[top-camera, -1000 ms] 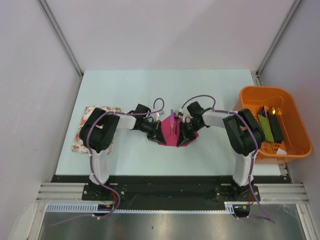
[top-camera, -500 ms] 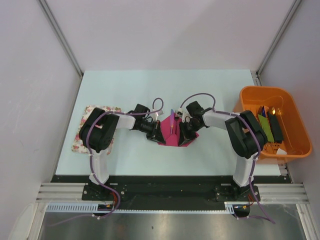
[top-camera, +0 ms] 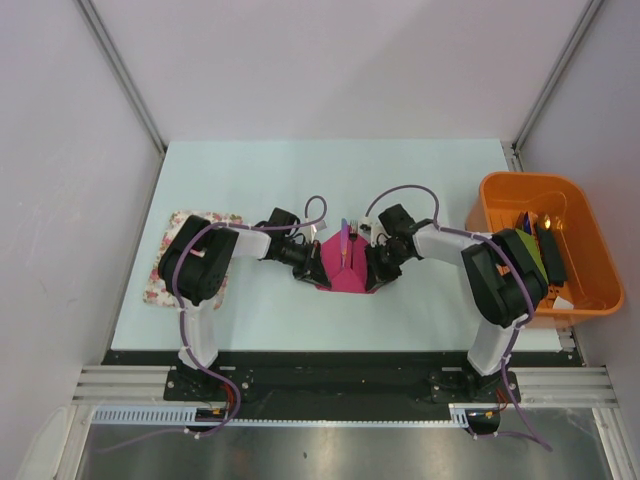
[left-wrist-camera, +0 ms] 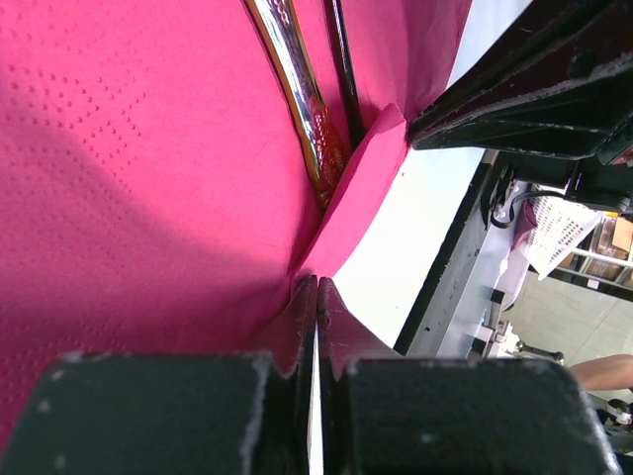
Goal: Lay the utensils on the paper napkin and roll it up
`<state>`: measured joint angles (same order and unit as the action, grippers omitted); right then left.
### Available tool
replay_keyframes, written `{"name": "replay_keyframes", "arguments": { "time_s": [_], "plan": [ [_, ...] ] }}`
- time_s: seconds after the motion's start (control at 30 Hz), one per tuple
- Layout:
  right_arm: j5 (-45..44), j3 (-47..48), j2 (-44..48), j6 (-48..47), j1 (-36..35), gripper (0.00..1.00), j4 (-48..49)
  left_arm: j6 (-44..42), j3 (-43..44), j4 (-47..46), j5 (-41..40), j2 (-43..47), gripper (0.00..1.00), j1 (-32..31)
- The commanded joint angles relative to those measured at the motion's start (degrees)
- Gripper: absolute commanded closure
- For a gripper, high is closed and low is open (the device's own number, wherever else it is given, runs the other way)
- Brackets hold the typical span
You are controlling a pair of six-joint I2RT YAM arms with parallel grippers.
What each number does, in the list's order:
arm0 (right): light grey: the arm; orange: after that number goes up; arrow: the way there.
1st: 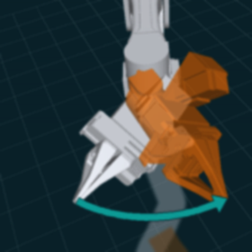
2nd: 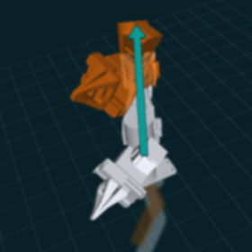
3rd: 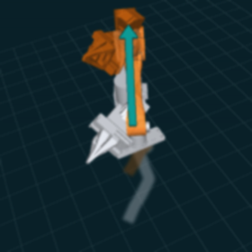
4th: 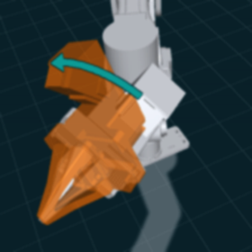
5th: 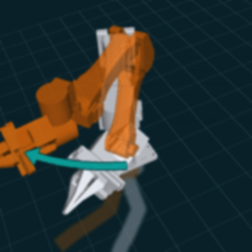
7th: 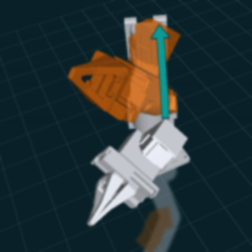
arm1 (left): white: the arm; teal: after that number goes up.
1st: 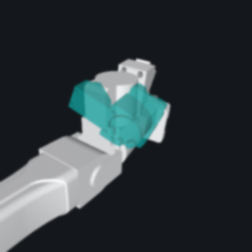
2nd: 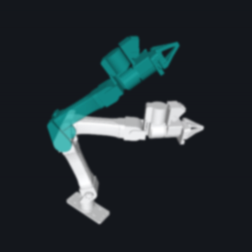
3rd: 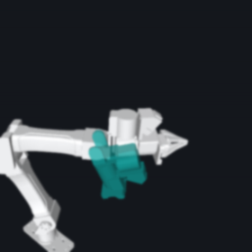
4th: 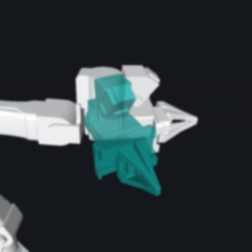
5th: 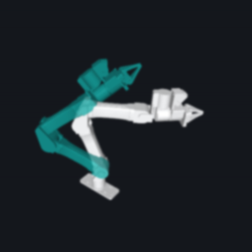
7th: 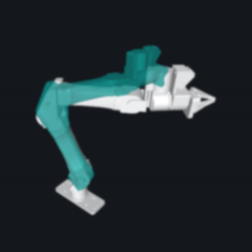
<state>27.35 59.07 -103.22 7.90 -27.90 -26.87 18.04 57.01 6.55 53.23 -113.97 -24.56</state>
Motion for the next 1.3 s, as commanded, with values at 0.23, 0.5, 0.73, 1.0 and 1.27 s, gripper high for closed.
{"name": "replay_keyframes", "arguments": {
  "time_s": [0.23, 0.5, 0.73, 1.0, 1.27],
  "plan": [
    [-12.6, -1.5, 4.4, -2.9, -2.2, 0.84, -1.9, -1.4, -1.2, -0.1, -5.8, -0.8, 1.00, 1.4],
    [3.1, 3.2, 7.3, 2.8, 8.9, 0.67, -1.9, -1.1, -1.7, -1.0, -5.3, 0.1, 1.00, 1.4],
    [9.7, 3.2, 7.8, 6.9, 3.1, 0.75, 1.9, -0.5, -2.2, -2.6, -4.5, 0.9, 0.99, 1.4],
    [6.7, 1.1, 2.5, 7.9, -0.6, 0.83, 6.4, 0.6, -4.6, -6.3, -4.5, 2.0, 0.98, 1.4],
    [1.3, 2.1, -2.4, 5.5, -1.8, 0.87, 5.5, 2.7, -6.7, -12.5, -1.7, 4.0, 0.95, 1.4]
  ]
}}
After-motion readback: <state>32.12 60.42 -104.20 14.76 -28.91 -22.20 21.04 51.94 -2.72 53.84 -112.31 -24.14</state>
